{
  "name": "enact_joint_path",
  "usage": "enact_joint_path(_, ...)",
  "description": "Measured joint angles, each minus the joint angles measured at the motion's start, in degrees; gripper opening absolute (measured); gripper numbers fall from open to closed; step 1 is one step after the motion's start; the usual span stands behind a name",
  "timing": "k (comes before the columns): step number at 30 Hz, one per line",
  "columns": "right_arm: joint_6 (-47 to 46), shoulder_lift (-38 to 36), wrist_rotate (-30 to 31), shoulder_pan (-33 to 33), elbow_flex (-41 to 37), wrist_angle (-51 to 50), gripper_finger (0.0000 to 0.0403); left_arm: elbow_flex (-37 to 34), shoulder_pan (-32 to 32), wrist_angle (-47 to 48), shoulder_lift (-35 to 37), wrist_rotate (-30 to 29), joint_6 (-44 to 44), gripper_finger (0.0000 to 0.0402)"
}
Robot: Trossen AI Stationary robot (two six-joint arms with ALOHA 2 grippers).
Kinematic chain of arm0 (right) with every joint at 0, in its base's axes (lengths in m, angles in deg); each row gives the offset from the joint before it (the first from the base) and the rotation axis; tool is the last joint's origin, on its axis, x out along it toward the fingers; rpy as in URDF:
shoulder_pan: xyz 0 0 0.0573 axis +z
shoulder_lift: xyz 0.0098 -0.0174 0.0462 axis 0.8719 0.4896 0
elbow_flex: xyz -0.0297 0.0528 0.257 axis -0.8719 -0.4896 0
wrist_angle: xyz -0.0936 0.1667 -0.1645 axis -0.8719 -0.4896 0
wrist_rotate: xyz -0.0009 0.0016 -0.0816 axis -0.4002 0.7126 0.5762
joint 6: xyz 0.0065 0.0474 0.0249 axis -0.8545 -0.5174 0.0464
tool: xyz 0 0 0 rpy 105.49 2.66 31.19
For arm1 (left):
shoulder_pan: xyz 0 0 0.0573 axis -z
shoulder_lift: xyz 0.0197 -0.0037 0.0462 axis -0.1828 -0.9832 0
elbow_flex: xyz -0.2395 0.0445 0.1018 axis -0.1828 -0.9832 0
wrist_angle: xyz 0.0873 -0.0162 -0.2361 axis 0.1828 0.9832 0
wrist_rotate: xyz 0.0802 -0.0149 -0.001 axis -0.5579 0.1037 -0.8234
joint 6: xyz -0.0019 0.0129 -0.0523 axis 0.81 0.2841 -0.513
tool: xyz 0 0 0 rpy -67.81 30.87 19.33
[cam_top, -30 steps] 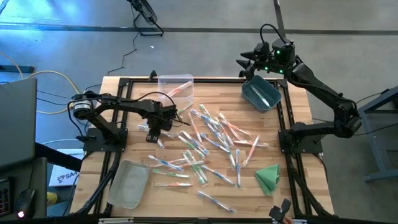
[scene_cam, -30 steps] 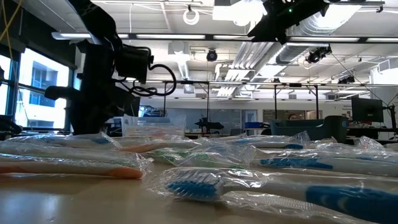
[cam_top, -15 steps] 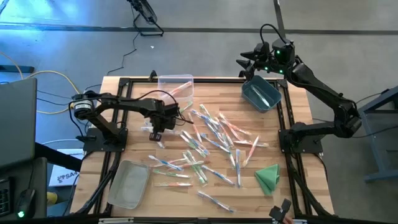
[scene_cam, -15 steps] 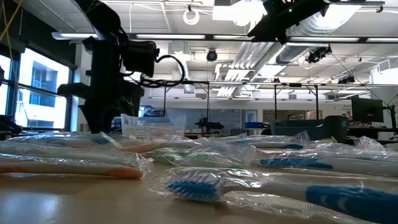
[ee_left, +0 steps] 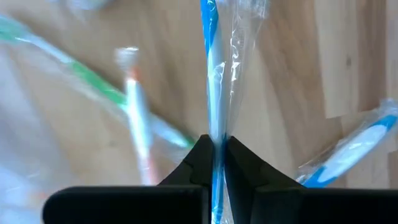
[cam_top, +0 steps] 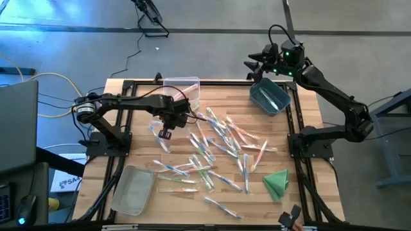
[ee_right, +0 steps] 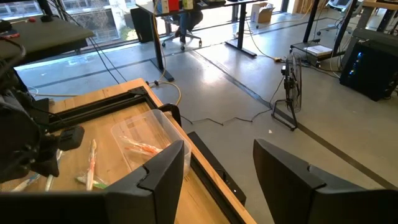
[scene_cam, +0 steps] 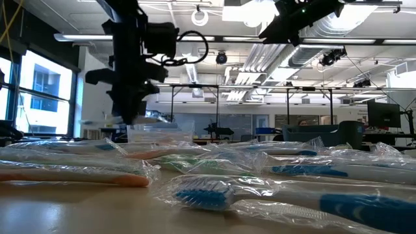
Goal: Pick & Place Toothbrushes
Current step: Put the blue toothbrush into the gray bin
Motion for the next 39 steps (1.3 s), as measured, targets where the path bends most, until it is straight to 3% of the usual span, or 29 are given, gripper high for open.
enact_joint_path(10,0.0,0.0,0.0,0.0,0.0,0.0,0.0185,13.47,0.0,7.88,0.02,-4.86,0.7,0.0012)
enact_joint_path(17,-0.24,0.0,0.0,0.0,0.0,0.0,0.0185,23.18,0.0,12.9,0.09,-4.97,-7.36,0.0012)
enact_joint_path(23,1.47,0.0,0.1,0.0,0.0,0.09,0.0185,29.37,0.04,16.69,0.09,-4.99,-22.9,0.0012)
enact_joint_path(29,1.49,0.0,0.49,0.0,0.0,0.31,0.0185,32.83,1.4,23.7,0.09,0.67,-46.23,0.0012)
enact_joint_path(39,1.01,0.0,-0.01,0.0,-0.02,4.61,0.0185,32.9,14.34,27.75,0.09,4.8,-71.52,0.0012)
